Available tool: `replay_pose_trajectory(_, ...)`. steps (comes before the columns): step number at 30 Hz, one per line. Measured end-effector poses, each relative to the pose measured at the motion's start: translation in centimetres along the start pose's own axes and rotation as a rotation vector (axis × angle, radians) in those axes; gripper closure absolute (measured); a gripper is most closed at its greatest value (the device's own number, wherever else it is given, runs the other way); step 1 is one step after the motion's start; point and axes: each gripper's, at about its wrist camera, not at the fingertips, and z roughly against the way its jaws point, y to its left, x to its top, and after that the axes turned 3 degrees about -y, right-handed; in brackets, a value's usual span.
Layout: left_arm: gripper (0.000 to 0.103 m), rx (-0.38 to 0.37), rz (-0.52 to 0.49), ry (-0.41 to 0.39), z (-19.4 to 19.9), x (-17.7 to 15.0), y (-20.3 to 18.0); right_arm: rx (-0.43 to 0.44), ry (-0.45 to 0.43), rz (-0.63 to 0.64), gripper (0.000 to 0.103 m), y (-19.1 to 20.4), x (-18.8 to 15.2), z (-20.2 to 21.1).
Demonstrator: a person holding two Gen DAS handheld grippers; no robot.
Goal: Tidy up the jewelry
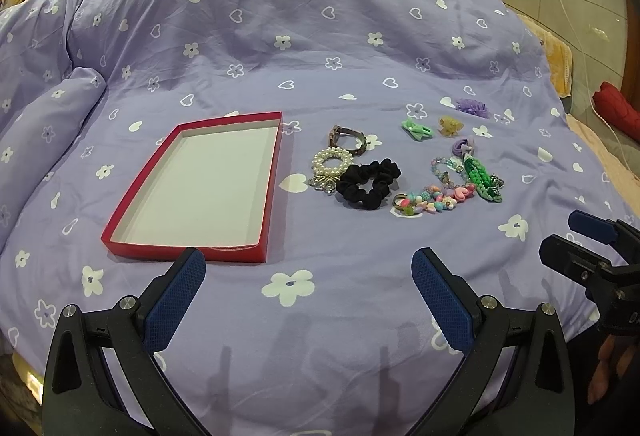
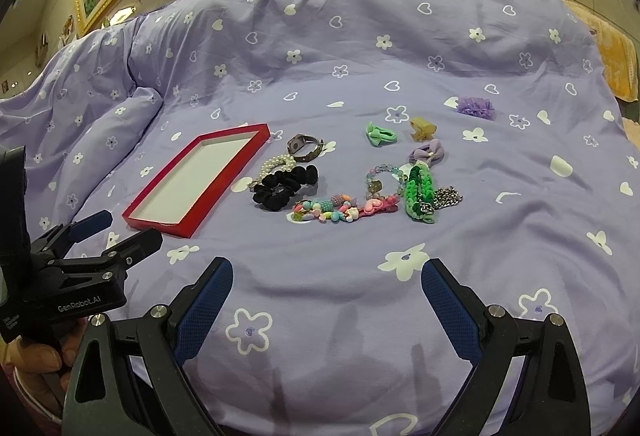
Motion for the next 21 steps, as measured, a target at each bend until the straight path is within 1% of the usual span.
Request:
replay_pose_trajectory(6,0.0,-0.006,0.002,0.004,0.0,0.2,0.0,0.004,-0.005,0.003,0.006,0.2,0.3,0.2)
replay_pose_trajectory(13,0.0,-0.01,-0.004,0.002,0.1,1.1,-0.5,0.014,-0.012,-0.002,0.006,0.1,0.6,0.3)
replay_pose_trajectory(21,0.0,-0.012,-0.009,0.006,-0.2,1.1,-0.7,0.018,-0.014,-0.003,0.006,0.1,0.8,0.4)
